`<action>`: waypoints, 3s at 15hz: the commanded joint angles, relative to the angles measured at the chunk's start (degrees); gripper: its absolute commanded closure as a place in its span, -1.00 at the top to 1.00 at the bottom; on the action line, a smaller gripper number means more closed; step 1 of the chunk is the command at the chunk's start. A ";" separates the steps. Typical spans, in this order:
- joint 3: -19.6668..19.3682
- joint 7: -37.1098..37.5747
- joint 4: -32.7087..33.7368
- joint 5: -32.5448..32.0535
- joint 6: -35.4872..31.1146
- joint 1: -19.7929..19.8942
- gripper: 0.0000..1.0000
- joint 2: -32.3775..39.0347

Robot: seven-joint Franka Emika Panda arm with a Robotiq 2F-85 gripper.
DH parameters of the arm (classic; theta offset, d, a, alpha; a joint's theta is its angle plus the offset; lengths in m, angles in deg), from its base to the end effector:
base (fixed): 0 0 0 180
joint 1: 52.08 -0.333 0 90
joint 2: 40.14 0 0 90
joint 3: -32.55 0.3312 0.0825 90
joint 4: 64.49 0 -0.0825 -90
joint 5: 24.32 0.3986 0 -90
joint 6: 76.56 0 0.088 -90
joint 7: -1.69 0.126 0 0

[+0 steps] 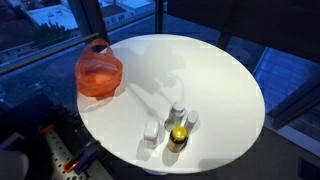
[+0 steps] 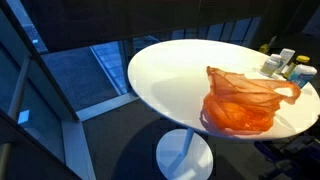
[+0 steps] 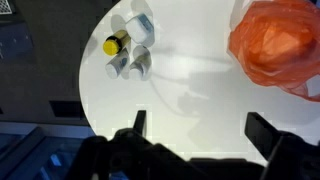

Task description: Pick up the white medicine bottle and put it in the orange plastic

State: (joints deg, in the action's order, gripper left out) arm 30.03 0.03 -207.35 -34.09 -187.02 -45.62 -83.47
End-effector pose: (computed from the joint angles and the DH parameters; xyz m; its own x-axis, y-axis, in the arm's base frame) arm 0.3434 -0.0713 0.5394 0.9815 -0.0598 0.1818 -0.0865 -0.9860 0.1429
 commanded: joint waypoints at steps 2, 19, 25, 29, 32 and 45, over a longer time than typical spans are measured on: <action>-0.32 0.26 0.18 -0.26 0.15 -0.46 1.00 -0.03; 0.79 2.62 2.73 -0.29 -1.14 -0.22 1.00 3.82; -0.11 5.06 4.11 -0.51 -3.14 1.30 1.00 10.53; -1.97 5.79 4.67 -0.18 -4.44 2.88 1.00 15.06; -3.96 4.60 5.26 0.92 -6.65 3.25 1.00 18.75; -7.94 -3.02 13.92 11.20 -11.16 2.48 1.00 36.48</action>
State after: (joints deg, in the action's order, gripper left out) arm 23.26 1.17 -197.51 -26.72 -200.59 -42.65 -50.51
